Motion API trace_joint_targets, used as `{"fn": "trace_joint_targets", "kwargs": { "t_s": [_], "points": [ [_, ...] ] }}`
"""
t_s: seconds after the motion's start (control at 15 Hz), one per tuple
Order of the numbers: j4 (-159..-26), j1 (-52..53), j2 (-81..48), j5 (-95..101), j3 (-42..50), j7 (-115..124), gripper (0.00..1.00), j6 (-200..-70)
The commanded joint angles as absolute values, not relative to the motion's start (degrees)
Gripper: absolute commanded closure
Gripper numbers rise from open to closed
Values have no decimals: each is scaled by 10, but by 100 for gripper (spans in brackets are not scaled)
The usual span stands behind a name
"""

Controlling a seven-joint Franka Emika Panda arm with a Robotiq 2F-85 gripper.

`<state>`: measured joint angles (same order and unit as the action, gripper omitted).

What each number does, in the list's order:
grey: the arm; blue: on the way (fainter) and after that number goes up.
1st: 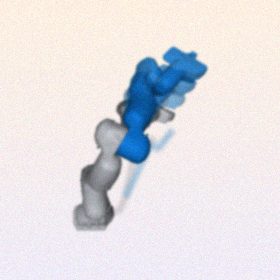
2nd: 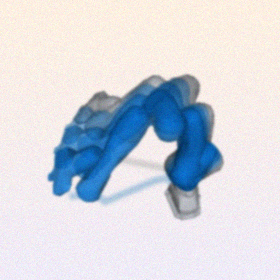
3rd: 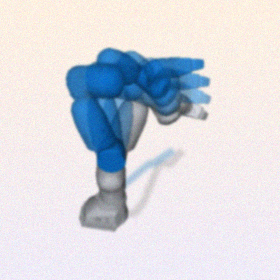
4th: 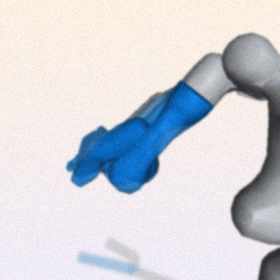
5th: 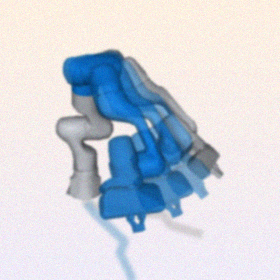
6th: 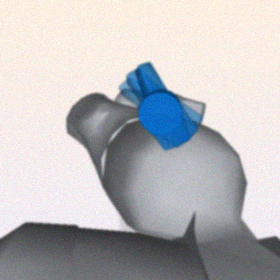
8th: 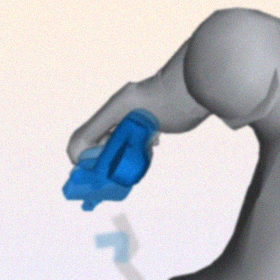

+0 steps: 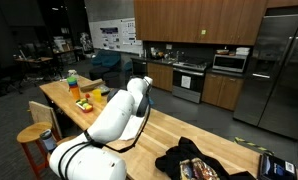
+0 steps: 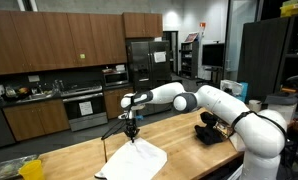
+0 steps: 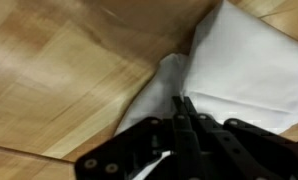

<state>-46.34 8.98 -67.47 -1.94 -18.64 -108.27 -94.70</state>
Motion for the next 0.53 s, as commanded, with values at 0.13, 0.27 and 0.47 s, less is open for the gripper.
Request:
{"fn": "trace_joint_targets", "kwargs": {
  "t_s": [0.13,0.27,0.47],
  "points": [
    [-507,68,-614,-19,-171,-1038,100,-1004],
    [-527,60,-579,-2,-154,-1022,100,-1037],
    [-572,55,-509,29,-124,-986,100,-1082]
  ]
}}
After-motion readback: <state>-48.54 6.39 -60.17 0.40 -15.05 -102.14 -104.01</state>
